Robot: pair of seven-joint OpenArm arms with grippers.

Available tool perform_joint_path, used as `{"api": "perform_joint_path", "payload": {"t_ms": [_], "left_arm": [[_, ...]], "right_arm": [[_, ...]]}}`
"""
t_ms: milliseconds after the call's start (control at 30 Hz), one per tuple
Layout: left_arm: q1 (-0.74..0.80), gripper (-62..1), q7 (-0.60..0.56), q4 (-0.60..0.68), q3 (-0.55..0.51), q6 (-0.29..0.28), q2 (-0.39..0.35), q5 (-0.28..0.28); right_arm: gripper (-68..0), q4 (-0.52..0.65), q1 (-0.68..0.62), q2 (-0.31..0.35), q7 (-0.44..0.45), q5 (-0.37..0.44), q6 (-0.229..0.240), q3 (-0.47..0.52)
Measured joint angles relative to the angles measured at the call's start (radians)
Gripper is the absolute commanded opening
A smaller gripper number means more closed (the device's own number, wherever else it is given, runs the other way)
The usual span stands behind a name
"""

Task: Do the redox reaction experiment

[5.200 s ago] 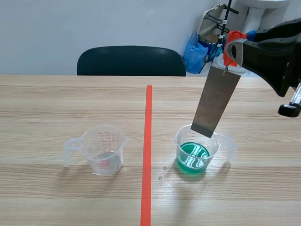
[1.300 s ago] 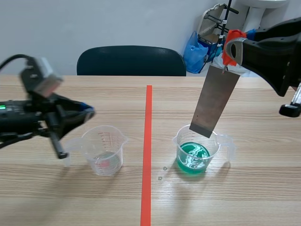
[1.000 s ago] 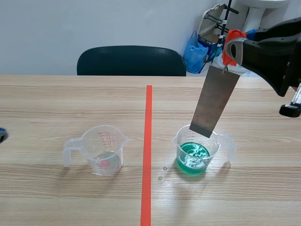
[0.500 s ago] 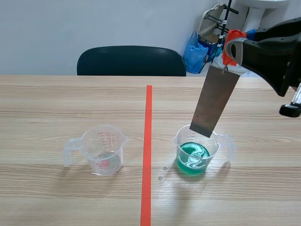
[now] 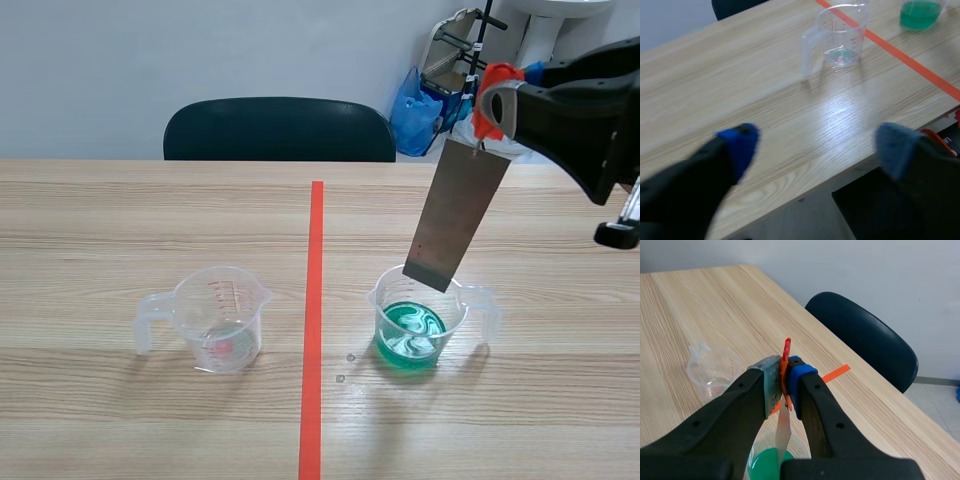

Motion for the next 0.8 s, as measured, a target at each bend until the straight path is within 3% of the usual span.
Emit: {"api": "perform_joint_path", "payload": {"t_ms": [100,800], "left_arm": [[0.000,1.4,0.000,0.016,0.000,0.003,0.020,-0.058],[0.000,1.4,-0.019,0.021,0.000,0.004,0.037,-0.049]], "right_arm": [[-66.9,0.000,0.000,0.000,0.000,0.000,0.000,0.000],[-66.9,0.000,0.000,0.000,0.000,0.000,0.000,0.000]]}}
